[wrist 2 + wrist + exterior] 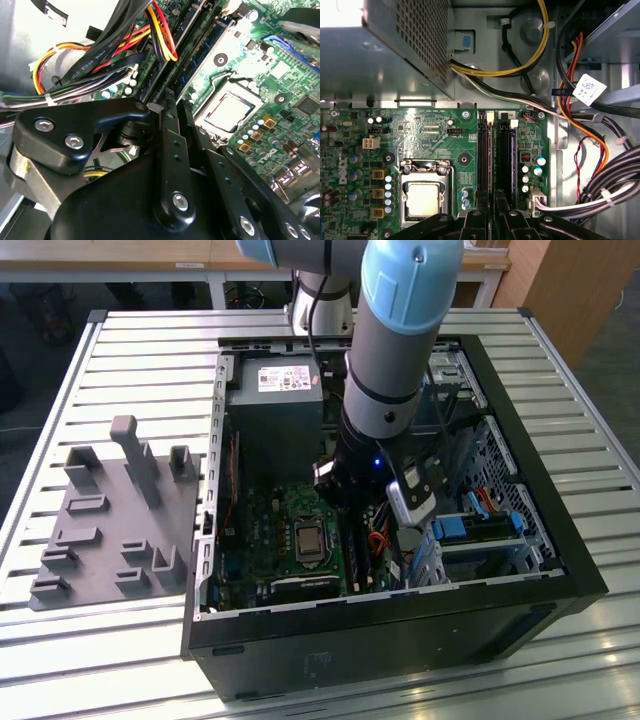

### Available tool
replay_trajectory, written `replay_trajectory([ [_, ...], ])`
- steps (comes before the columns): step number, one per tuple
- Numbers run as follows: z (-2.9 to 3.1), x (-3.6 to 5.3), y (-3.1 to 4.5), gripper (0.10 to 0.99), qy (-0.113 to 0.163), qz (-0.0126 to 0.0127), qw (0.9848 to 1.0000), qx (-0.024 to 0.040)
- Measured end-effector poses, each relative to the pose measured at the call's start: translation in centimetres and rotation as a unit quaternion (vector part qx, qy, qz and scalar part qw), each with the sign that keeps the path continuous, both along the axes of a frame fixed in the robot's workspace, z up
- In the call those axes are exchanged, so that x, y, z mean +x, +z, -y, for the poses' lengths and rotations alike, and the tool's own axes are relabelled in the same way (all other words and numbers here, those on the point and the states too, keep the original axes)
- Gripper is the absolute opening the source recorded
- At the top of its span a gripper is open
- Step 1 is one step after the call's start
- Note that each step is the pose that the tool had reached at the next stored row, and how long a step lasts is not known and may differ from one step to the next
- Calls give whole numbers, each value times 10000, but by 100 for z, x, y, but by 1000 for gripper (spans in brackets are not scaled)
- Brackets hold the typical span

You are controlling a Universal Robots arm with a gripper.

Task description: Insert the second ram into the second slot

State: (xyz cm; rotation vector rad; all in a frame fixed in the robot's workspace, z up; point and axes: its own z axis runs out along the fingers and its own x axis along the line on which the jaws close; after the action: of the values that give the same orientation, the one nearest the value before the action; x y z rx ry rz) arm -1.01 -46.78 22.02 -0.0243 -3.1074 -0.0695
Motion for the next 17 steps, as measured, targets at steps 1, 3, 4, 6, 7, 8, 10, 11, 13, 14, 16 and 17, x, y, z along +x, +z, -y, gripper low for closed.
replay_trajectory([
  [1, 0, 0, 15, 208, 0, 0, 10000, 0],
  [3, 0, 0, 46, 208, 0, 0, 10000, 0],
  [4, 0, 0, 51, 208, -3, 0, 10000, 1],
  [6, 0, 0, 53, 208, -6, 0, 10000, 2],
  [7, -1, 0, 53, 196, -7, 0, 10000, 2],
  [8, 0, 0, 54, 129, -6, 0, 10000, 1],
  [10, 0, 0, 55, 106, -7, 0, 10000, 0],
  [11, 0, 0, 55, 106, -7, 0, 10000, 1],
  [13, 0, 0, 54, 106, -6, 0, 10000, 0],
  [14, 0, 0, 52, 106, -7, 0, 10000, -1],
  [16, 0, 0, 49, 106, -6, 0, 10000, -1],
  [17, 0, 0, 46, 106, -6, 0, 10000, 0],
])
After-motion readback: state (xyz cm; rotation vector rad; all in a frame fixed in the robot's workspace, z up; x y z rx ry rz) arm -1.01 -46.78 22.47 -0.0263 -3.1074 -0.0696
